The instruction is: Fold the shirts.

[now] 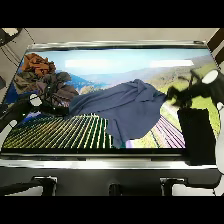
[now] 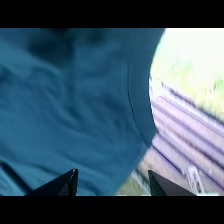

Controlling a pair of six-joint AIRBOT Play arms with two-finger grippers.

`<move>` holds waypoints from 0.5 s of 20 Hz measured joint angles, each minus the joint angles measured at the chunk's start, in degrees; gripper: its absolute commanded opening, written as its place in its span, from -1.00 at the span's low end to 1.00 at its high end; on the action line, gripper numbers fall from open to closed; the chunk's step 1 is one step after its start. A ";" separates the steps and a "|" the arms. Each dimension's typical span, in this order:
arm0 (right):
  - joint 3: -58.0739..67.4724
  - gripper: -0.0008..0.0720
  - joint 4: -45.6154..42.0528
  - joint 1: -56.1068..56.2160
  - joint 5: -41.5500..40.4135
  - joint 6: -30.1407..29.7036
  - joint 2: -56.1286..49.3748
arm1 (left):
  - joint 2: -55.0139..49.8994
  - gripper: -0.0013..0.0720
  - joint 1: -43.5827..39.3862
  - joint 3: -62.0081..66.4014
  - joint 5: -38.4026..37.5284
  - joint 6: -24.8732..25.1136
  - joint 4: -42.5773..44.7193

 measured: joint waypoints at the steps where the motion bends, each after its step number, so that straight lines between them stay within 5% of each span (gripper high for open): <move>1: -4.72 0.58 0.22 -0.13 2.34 -0.83 1.46 | 0.00 -0.88 0.04 0.00 -0.09 0.15 -0.04; 10: -34.32 0.45 15.04 8.50 -14.84 -3.08 7.63 | -0.04 -0.88 0.11 0.00 -1.60 0.72 -0.11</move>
